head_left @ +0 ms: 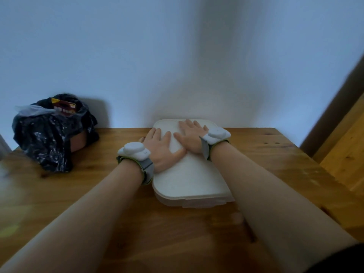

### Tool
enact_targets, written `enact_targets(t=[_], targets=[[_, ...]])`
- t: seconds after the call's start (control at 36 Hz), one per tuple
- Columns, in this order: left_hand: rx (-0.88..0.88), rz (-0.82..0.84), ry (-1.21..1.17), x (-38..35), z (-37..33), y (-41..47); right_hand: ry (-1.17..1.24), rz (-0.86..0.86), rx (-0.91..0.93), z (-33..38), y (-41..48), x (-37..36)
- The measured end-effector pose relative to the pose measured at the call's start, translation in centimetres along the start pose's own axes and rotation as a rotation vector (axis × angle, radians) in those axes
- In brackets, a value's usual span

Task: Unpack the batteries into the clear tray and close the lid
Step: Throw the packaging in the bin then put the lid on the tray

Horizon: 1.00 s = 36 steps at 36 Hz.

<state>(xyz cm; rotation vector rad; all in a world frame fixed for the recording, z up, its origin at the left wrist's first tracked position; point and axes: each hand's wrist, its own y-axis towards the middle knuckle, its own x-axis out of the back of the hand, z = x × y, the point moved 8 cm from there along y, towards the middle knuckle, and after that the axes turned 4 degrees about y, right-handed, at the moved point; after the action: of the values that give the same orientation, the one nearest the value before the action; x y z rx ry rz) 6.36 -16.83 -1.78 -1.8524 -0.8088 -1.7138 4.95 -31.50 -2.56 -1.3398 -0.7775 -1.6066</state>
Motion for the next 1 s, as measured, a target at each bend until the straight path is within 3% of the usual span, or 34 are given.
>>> enact_targets(t=[0.67, 0.86, 1.0], targets=[[-0.013, 0.017, 0.01, -0.3, 0.0, 0.3, -0.027, -0.067, -0.025, -0.9, 1.3, -0.5], [-0.012, 0.041, -0.117, -0.6, 0.2, 0.6, 0.009, -0.019, -0.041, -0.7, -0.7, 0.2], [-0.007, -0.038, -0.232, 0.5, 1.0, 0.5, -0.004, -0.019, -0.051, 0.5, -4.0, 1.8]])
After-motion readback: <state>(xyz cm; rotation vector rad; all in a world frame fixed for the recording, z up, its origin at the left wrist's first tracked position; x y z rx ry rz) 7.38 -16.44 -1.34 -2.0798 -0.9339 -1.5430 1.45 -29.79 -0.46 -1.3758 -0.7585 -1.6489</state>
